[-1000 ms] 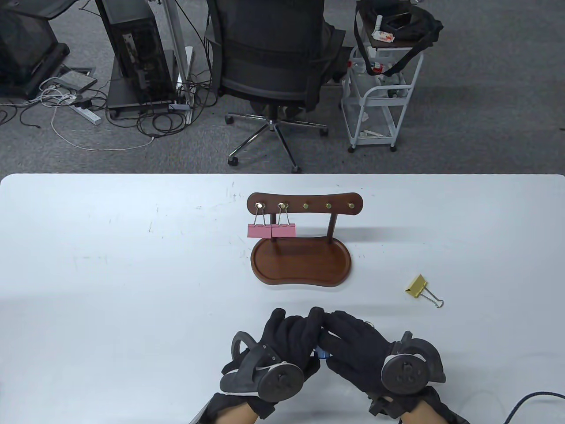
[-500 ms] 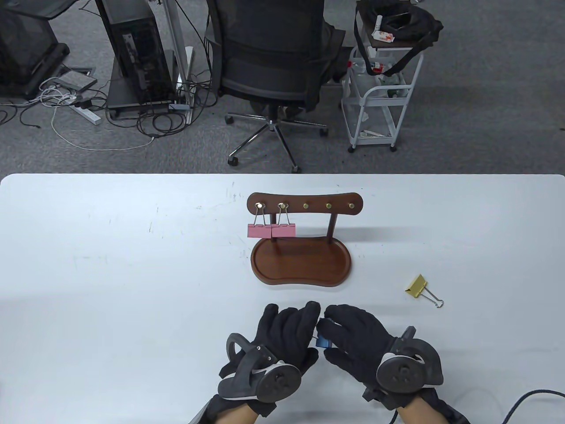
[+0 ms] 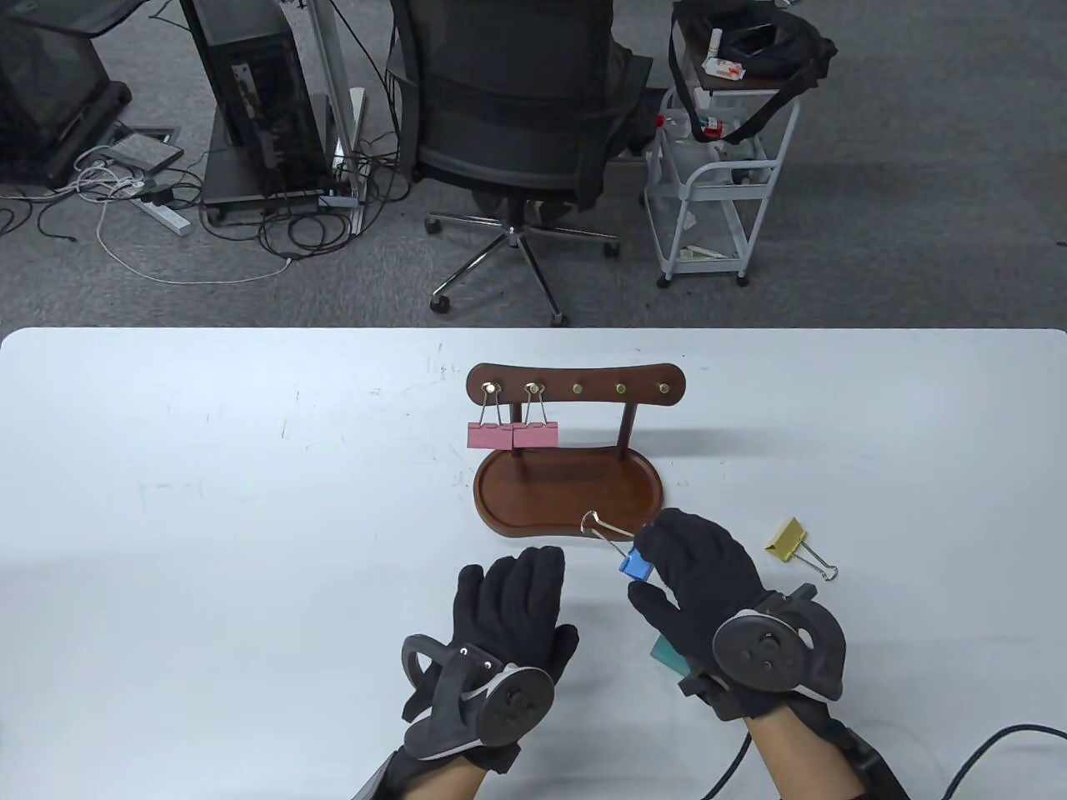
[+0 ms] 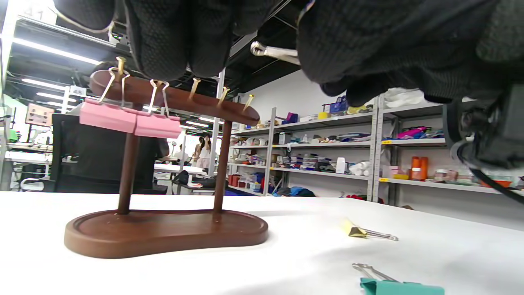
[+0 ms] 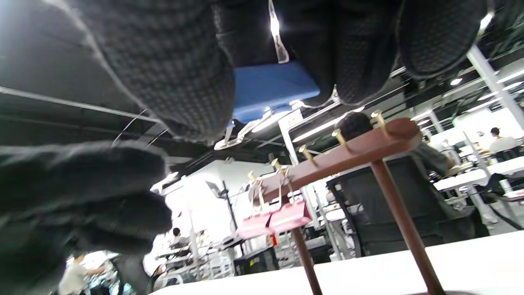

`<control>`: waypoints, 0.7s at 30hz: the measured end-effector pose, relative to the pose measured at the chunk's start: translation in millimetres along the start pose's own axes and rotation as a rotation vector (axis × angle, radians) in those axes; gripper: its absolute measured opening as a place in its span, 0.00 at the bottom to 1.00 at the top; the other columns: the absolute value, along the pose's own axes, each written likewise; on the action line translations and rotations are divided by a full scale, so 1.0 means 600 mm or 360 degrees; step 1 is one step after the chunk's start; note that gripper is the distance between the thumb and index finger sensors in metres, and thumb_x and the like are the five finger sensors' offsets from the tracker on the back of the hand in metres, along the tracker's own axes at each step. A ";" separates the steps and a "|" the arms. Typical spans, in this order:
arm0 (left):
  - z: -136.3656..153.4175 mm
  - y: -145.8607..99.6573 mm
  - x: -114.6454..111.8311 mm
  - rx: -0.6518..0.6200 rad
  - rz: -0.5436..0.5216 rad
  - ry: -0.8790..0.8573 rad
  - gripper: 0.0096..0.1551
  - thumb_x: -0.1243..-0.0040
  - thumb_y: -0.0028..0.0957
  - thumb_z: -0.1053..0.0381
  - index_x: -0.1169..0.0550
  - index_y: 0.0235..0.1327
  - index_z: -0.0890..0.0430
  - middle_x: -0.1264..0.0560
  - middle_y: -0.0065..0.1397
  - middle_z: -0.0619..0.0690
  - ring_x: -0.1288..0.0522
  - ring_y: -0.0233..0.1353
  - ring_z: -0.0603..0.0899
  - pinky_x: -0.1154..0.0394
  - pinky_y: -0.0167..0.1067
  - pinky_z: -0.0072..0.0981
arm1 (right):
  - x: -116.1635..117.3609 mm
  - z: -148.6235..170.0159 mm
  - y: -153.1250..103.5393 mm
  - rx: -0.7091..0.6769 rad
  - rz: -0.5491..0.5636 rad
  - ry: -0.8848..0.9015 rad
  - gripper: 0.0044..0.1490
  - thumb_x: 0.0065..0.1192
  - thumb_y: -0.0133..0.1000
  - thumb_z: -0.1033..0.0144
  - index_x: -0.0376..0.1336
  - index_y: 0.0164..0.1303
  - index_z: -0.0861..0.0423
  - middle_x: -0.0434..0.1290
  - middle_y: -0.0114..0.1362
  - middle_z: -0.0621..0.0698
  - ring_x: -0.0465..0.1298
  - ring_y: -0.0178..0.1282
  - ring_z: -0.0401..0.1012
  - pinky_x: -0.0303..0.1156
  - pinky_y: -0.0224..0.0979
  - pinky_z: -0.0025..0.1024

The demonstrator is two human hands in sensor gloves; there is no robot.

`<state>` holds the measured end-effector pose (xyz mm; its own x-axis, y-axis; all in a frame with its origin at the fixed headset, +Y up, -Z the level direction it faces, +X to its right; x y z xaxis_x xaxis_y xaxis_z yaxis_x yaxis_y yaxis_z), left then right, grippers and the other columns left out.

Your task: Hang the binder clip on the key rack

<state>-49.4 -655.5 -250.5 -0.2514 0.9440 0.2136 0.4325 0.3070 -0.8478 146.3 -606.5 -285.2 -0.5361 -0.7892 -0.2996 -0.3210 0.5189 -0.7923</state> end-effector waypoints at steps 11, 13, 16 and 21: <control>0.023 0.002 -0.010 0.0139 0.0072 -0.0004 0.49 0.35 0.60 0.46 0.40 0.86 0.70 0.31 0.81 0.71 0.30 0.75 0.79 0.42 0.70 0.81 | -0.007 -0.006 0.090 0.0233 0.0133 0.0000 0.42 0.78 0.51 0.54 0.67 0.70 0.64 0.68 0.77 0.70 0.71 0.70 0.69 0.66 0.67 0.69; 0.024 0.002 -0.011 0.0150 0.0081 -0.0001 0.49 0.35 0.60 0.46 0.40 0.86 0.70 0.31 0.81 0.71 0.30 0.75 0.80 0.42 0.70 0.81 | -0.002 -0.008 0.105 0.0262 0.0144 0.0002 0.42 0.77 0.52 0.55 0.66 0.70 0.64 0.68 0.77 0.71 0.71 0.69 0.69 0.66 0.67 0.69; 0.025 0.003 -0.011 0.0157 0.0090 -0.0008 0.49 0.35 0.60 0.46 0.40 0.86 0.70 0.31 0.81 0.71 0.29 0.75 0.79 0.42 0.70 0.81 | 0.009 -0.010 0.128 0.0339 0.0153 0.0015 0.41 0.76 0.53 0.54 0.67 0.70 0.64 0.68 0.76 0.71 0.71 0.68 0.69 0.66 0.67 0.69; 0.025 0.002 -0.012 0.0168 0.0106 -0.0014 0.49 0.35 0.61 0.46 0.40 0.86 0.70 0.31 0.81 0.71 0.29 0.75 0.79 0.42 0.70 0.82 | 0.029 -0.004 0.160 0.0469 0.0125 0.0045 0.40 0.74 0.55 0.54 0.66 0.71 0.65 0.68 0.76 0.72 0.71 0.69 0.69 0.65 0.67 0.69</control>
<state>-60.1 -663.8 -260.5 -0.2328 0.9607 0.1514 0.3548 0.2289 -0.9065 104.1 -569.7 -365.5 -0.5731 -0.7388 -0.3546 -0.0395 0.4571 -0.8885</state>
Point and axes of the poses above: the tracker on the back of each hand, its own z axis roughly to the little-finger side, its own y axis roughly from the wrist to the fingertips, x = y × z, the point moved 5 cm from there along y, roughly from the wrist to the fingertips
